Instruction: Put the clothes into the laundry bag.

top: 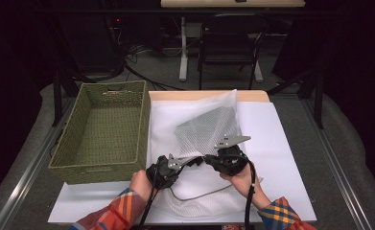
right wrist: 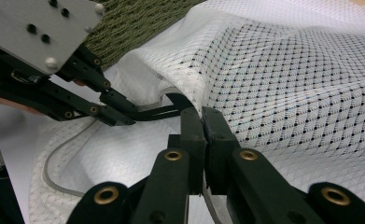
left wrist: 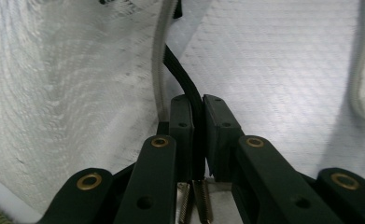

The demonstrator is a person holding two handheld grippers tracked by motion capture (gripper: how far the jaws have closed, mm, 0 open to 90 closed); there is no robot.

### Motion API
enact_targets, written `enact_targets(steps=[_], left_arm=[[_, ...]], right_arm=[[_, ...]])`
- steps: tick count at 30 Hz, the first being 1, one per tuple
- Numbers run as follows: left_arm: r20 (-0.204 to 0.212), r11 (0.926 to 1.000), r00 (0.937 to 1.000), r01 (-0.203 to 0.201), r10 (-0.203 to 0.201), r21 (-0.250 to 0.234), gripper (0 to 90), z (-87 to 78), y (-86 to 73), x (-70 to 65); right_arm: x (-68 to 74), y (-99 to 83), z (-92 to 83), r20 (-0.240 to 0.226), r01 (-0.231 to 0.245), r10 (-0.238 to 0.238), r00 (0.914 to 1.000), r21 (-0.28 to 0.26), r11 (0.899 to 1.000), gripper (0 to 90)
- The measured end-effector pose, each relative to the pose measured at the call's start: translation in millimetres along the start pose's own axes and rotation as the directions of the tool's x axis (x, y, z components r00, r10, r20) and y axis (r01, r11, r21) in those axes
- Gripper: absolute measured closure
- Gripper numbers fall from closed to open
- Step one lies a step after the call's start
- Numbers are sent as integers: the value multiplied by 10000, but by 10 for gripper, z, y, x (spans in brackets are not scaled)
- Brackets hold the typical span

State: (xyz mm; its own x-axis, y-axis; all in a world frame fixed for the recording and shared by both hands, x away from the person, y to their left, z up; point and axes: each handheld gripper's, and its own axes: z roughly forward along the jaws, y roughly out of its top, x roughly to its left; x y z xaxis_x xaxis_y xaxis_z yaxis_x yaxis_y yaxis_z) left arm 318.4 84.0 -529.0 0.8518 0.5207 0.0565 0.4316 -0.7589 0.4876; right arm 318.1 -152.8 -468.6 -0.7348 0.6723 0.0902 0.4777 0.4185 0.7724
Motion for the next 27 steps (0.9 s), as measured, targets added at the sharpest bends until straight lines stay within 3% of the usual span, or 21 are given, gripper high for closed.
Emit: enact_targets(steps=[5,11,14,18,22,27], left_arm=[[586,9989,9982,171,-145,-439,844,-6,58,-43],[550,9913,9980,376,-309,-1262,847,-6,164,-26],[516,9887,9980,448,-377,-1430,847,30,223,-10],[677,9860,9965,582,-481,-1561,839,117,273,1],[766,9886,9963,499,-392,-1423,840,204,324,-8],[716,9924,9973,276,-190,-1203,707,164,321,-7]], right_arm=[[6,3,4,16,-11,11,10000,-13,10000,883],[10,8,6,35,-6,6,10000,-61,10000,884],[10,10,-1,37,-25,25,10000,-95,10000,884],[2,6,-1,6,-4,4,10000,-86,10000,884],[-1,16,-20,13,-14,14,10000,-155,9999,884],[-11,-6,-8,-20,-56,55,10000,-69,10000,884]])
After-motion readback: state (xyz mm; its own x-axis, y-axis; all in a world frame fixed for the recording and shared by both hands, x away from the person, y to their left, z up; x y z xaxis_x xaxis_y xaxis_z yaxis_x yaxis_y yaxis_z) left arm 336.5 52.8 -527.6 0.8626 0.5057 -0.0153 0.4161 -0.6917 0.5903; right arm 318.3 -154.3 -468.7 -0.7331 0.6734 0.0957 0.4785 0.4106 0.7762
